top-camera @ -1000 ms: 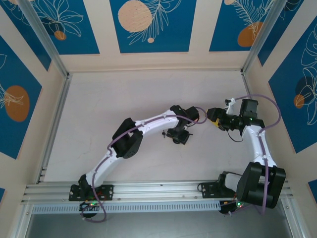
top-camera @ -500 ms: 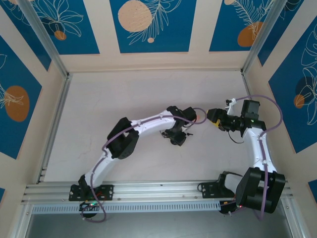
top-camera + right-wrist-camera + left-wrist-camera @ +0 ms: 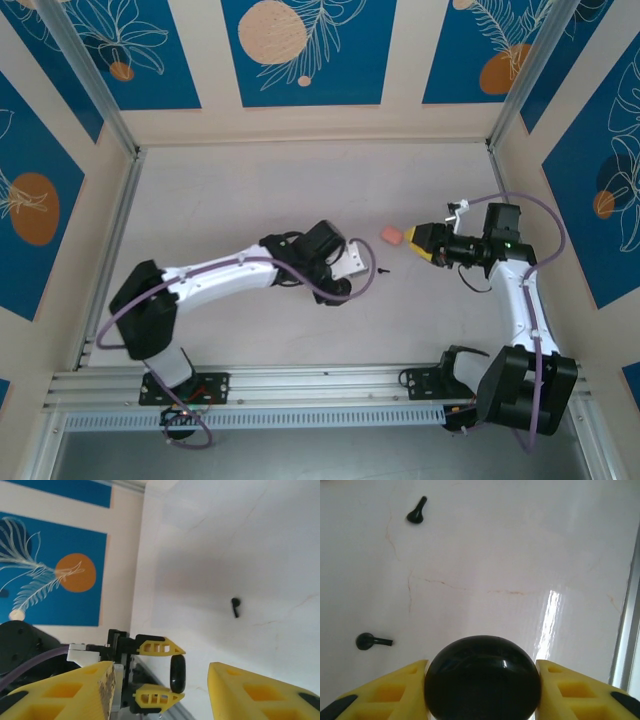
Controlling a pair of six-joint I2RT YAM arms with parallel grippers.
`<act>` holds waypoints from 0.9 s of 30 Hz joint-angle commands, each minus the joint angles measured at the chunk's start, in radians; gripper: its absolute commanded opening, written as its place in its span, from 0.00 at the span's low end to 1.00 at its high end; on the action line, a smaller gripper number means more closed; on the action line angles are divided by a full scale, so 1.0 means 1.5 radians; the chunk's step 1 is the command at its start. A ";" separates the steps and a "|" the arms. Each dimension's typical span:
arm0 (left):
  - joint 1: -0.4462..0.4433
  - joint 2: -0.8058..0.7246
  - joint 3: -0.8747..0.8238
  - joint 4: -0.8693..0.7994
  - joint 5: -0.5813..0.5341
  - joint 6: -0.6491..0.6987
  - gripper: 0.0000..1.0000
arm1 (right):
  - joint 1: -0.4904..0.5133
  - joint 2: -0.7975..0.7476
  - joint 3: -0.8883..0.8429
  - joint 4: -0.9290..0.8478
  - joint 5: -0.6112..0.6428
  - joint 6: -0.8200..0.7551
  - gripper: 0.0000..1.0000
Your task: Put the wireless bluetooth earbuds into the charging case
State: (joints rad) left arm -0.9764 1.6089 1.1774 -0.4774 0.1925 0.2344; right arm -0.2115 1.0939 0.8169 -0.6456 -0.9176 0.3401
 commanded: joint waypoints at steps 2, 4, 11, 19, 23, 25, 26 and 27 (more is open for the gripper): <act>0.006 -0.099 -0.106 0.160 0.011 0.161 0.31 | 0.051 -0.008 0.002 -0.069 -0.072 -0.019 0.49; 0.006 -0.125 -0.136 0.182 0.002 0.198 0.31 | 0.085 -0.007 -0.005 -0.073 -0.070 -0.014 0.48; 0.005 -0.151 -0.169 0.204 -0.013 0.238 0.31 | 0.235 0.010 -0.015 -0.046 -0.006 0.026 0.46; 0.005 -0.160 -0.179 0.233 0.003 0.230 0.30 | 0.326 0.059 -0.012 -0.026 0.059 0.035 0.44; 0.005 -0.166 -0.183 0.242 0.008 0.223 0.30 | 0.355 0.087 -0.013 -0.002 0.073 0.046 0.44; 0.005 -0.168 -0.183 0.243 0.009 0.220 0.29 | 0.369 0.099 -0.009 0.008 0.078 0.051 0.44; 0.005 -0.170 -0.184 0.243 0.009 0.219 0.29 | 0.376 0.104 -0.006 0.012 0.080 0.053 0.44; 0.005 -0.172 -0.184 0.243 0.009 0.217 0.30 | 0.383 0.109 -0.005 0.017 0.081 0.054 0.44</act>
State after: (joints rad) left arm -0.9760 1.3788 0.9104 -0.1368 0.1761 0.5594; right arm 0.3367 1.2400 0.8021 -0.6441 -0.8082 0.4011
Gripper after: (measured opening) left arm 0.437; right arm 0.438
